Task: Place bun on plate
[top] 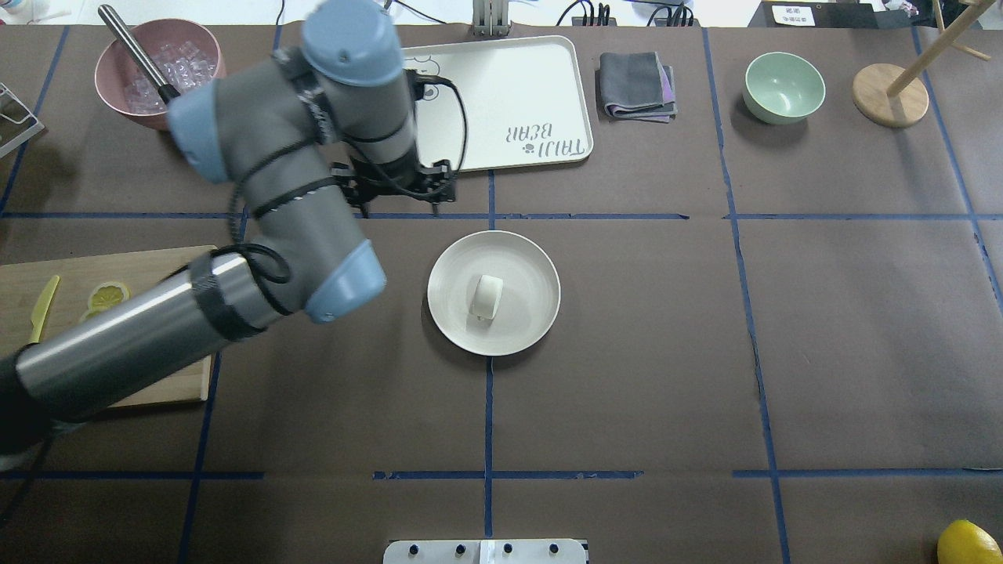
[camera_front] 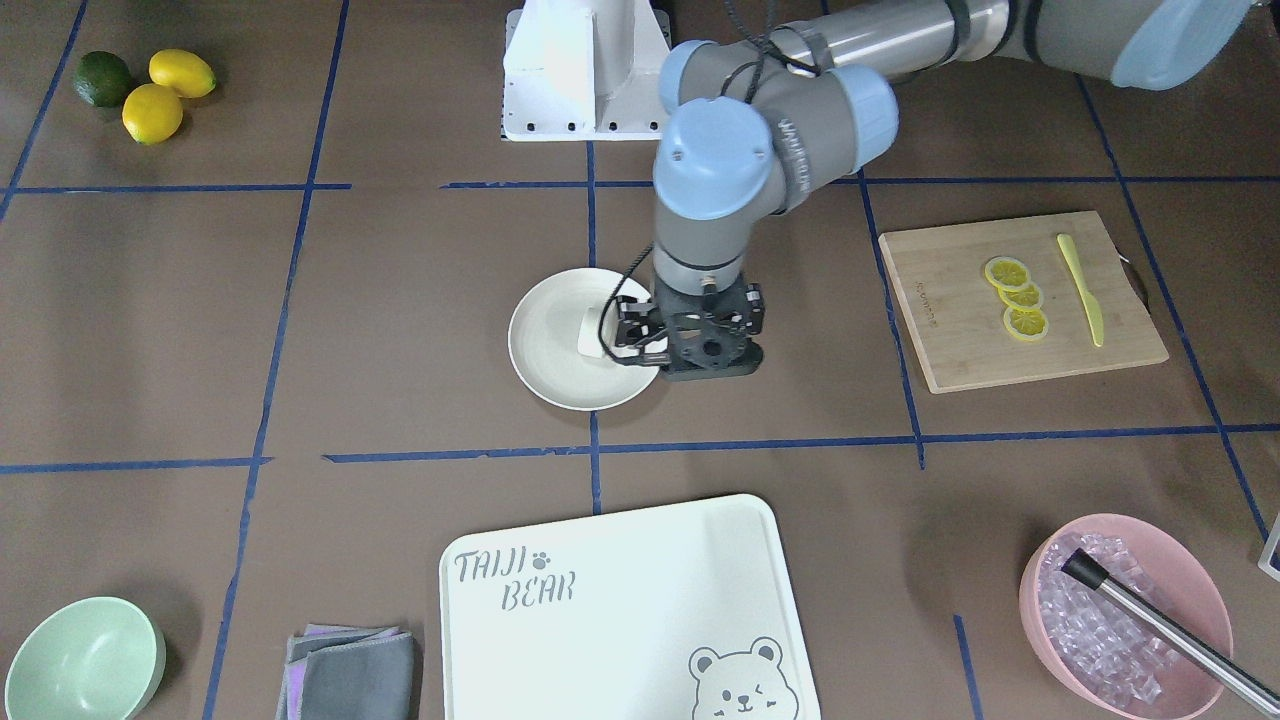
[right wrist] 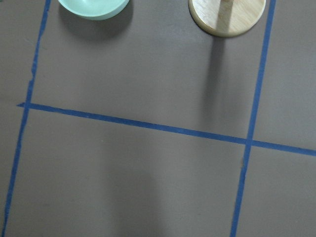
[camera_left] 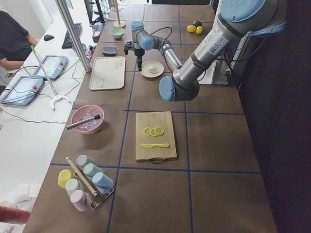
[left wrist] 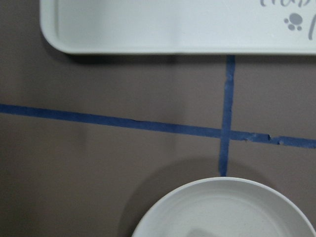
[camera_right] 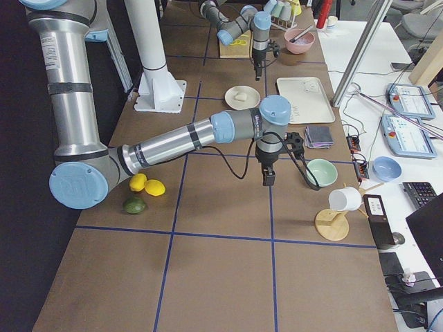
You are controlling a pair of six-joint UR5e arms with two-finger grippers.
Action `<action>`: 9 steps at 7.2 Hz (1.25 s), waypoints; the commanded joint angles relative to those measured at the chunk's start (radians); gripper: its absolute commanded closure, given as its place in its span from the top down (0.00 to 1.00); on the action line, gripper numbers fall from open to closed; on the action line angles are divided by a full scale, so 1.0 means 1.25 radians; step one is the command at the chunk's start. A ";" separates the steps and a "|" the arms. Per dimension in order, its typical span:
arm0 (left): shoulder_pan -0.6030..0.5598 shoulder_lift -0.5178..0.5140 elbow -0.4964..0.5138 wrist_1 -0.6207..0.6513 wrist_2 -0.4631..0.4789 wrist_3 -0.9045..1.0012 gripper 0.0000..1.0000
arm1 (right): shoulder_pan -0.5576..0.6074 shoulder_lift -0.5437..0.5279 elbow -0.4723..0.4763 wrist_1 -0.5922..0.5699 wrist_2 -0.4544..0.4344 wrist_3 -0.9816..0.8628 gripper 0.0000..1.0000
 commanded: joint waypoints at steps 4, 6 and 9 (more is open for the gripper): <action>-0.335 0.349 -0.193 0.096 -0.138 0.602 1.00 | 0.067 -0.160 -0.031 0.167 0.005 -0.044 1.00; -0.438 0.433 -0.185 0.096 -0.163 0.745 1.00 | 0.066 -0.165 -0.037 0.168 0.006 -0.024 1.00; -0.619 0.525 -0.057 0.090 -0.249 1.036 1.00 | 0.066 -0.163 -0.047 0.168 0.009 -0.023 1.00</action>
